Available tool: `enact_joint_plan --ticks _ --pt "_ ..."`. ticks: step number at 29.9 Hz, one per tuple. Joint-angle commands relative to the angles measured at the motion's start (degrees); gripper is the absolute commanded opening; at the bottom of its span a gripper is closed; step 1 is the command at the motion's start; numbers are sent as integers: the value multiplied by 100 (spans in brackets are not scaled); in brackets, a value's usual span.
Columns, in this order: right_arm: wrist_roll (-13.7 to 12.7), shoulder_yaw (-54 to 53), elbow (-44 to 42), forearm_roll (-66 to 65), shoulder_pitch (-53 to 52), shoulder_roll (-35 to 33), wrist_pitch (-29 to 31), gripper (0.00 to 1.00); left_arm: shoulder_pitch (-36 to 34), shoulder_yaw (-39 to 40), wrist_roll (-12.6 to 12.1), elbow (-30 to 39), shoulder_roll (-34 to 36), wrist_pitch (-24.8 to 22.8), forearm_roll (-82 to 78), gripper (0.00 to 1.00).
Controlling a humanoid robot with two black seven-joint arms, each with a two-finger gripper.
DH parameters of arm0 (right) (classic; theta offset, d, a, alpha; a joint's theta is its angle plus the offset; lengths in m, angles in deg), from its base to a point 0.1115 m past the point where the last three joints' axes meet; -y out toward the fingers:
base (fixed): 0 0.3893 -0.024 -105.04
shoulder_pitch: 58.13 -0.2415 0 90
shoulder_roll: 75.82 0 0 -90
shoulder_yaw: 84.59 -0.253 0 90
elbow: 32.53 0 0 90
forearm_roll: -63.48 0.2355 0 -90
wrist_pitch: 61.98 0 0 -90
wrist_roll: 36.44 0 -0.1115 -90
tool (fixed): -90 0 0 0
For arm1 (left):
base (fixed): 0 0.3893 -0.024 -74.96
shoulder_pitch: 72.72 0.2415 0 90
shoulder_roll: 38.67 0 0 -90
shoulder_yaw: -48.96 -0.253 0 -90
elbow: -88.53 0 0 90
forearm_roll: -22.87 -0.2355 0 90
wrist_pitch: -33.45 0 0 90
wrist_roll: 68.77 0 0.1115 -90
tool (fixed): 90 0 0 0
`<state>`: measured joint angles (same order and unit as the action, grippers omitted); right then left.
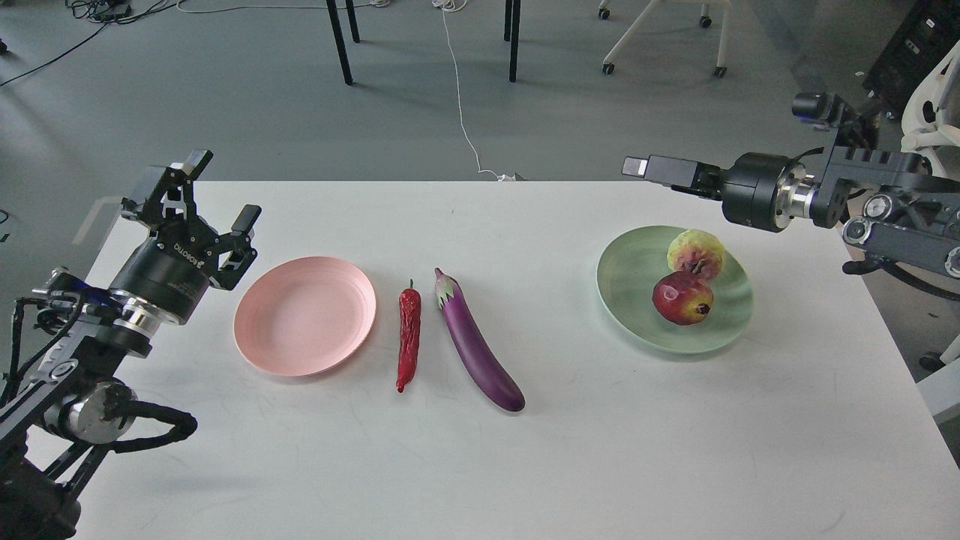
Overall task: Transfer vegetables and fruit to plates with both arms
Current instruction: 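Release the red fruit on the green plate and raise the right gripper, then reach the left gripper over the purple eggplant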
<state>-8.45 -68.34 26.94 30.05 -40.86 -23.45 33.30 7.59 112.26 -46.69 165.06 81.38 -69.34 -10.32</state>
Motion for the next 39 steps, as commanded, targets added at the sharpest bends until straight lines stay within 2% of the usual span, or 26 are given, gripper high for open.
enact_joint_plan --ticks 1,7,12,13,17,20,25,26,28,31,35,39 --pt "1 -1218 -32 1467 1048 -24 34 97 -165 -55 85 3 -25 40 -397 98" --pt "1 -2994 -111 3297 2481 81 623 97 -279 -134 85 143 -227 31 -2259 98" --pt "1 -4120 -489 3589 3308 125 737 97 -805 -1133 -90 336 -342 57 -4236 98" --pt "1 -4217 -533 3589 3370 125 790 97 -972 -1388 -221 371 -342 57 -4501 98" --pt "1 -4289 -595 3589 3450 29 940 98 -1623 -2198 -1213 635 -342 31 -4776 98" --pt "1 -4289 -595 3589 3467 -7 940 98 -1817 -2287 -1881 880 -586 -4 -4715 98" --pt "1 -4289 -595 3589 3502 -33 940 98 -1975 -2383 -3269 952 -1185 -48 -4635 98" --pt "1 -4289 -595 3589 3511 -33 940 98 -2037 -2523 -3481 943 -1238 -118 -4661 98" --pt "1 -4289 -595 3589 3511 -24 948 98 -2264 -2822 -3728 890 -1256 -232 -4740 98" --pt "1 -4280 -595 3580 3529 -24 949 98 -2800 -3454 -3931 593 -1247 -268 -4820 98" --pt "1 -4271 -595 3580 3529 -24 949 98 -3521 -4412 -4054 100 -1264 -312 -4811 98" --pt "1 -4262 -595 3580 3537 -16 949 98 -3751 -4766 -4124 -147 -1282 -347 -4776 98"
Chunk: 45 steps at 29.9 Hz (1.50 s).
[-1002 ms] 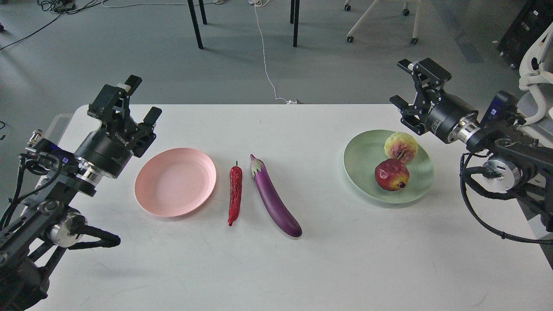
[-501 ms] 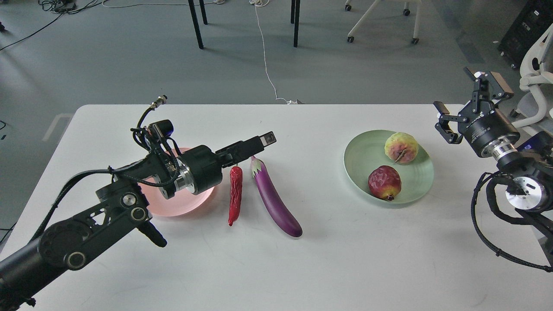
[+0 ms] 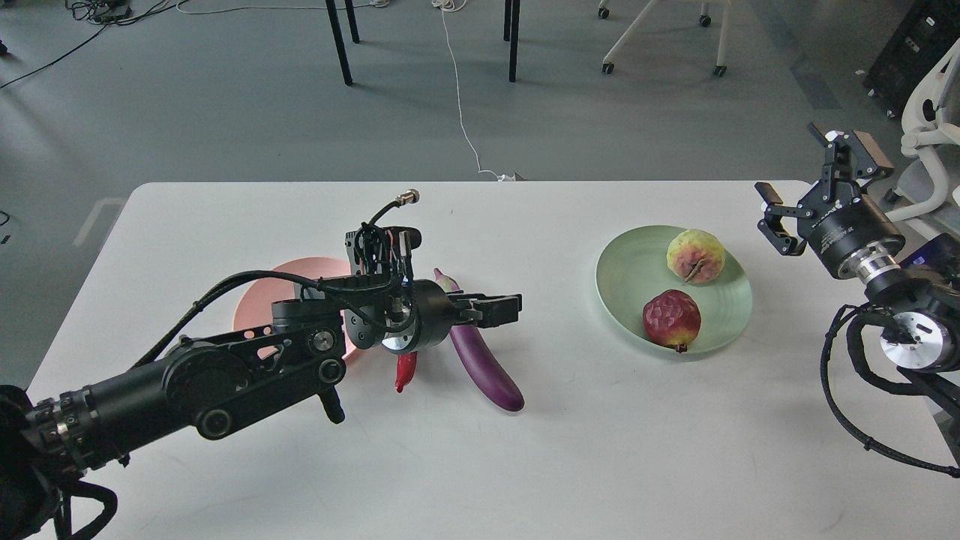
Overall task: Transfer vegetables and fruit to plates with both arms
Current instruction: 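Reach the left gripper over the purple eggplant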
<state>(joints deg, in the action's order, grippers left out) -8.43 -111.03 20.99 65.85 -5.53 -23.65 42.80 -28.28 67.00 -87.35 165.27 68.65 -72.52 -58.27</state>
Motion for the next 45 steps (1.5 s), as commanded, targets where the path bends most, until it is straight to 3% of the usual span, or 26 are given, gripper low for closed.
enact_joint_plan --ticks 1,7,20,45 --pt "-1 16 0 0 13 4 -2 98 -164 -240 -76 -203 -9 -55 19 98" --pt "-1 16 9 0 13 56 7 98 -216 -240 -137 -292 0 -494 -25 98" --pt "-1 -11 35 9 57 13 7 98 -120 -240 -216 -300 -343 -486 28 98" --pt "-1 -19 79 9 101 13 16 98 -93 -266 -216 -388 -220 -512 -7 97"
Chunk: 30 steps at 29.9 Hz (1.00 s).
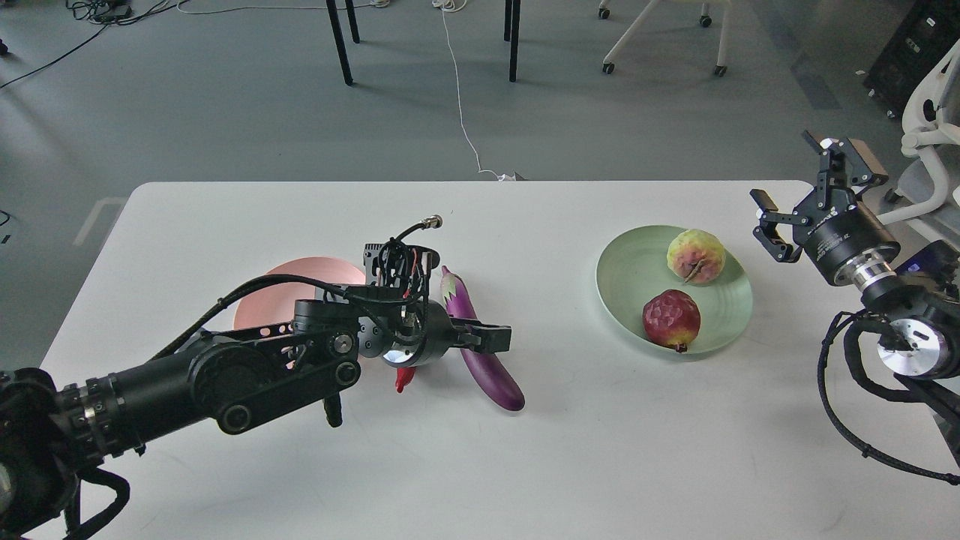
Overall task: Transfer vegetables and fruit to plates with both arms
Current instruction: 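Reach the left gripper over the purple eggplant, then grasp the eggplant with the left gripper and lift it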
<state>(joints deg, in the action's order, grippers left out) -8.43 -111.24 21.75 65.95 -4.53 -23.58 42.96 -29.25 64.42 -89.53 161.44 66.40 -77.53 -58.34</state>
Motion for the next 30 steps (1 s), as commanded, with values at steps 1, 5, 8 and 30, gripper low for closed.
enact_joint_plan --ticks 1,5,8,30 --pt "0 1 3 -1 0 6 0 98 12 -8 1 -14 5 -11 0 97" --pt "0 1 3 -1 27 6 0 98 47 -8 1 -23 -22 -11 0 97" --pt "0 1 3 -1 36 -3 0 98 91 1 1 -23 -30 -11 0 97" --pt "0 -8 -5 -1 106 -3 0 98 144 -105 -8 -295 -171 -11 27 45"
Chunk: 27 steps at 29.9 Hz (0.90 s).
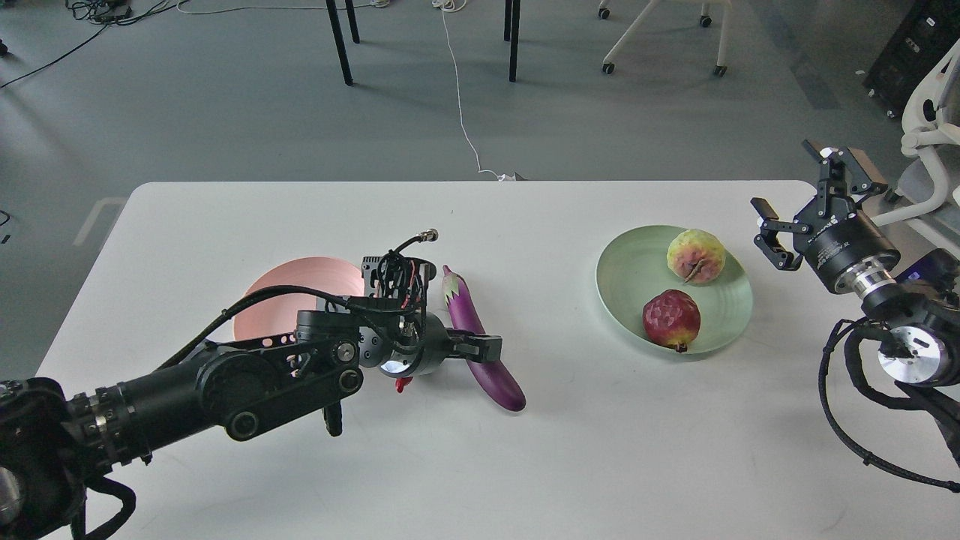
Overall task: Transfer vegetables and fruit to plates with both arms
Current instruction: 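Grasp the eggplant with the left gripper and lift it, then carry the eggplant onto the pink plate and release it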
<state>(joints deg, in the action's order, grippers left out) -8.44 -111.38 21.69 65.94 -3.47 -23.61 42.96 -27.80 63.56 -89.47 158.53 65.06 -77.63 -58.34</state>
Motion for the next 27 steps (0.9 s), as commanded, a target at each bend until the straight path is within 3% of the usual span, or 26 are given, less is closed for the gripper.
enact_joint_plan --ticks 1,7,13,19,22,27 --pt "0 -1 0 0 0 0 0 98 -10 -19 -13 -4 -72 -1 52 43" --pt "0 7 0 0 0 0 0 98 -28 68 -39 5 -247 34 114 11" --pt "0 7 9 0 0 0 0 98 -54 226 -39 215 -415 104 606 9" --pt "0 -2 0 0 9 -9 -9 98 -81 1008 -4 1146 -56 43 703 9" --pt "0 7 0 0 17 -9 -9 98 -177 1114 179 1393 743 -176 694 9" --pt "0 7 9 -9 17 35 -9 98 -265 1027 1058 1367 2140 -458 633 10"
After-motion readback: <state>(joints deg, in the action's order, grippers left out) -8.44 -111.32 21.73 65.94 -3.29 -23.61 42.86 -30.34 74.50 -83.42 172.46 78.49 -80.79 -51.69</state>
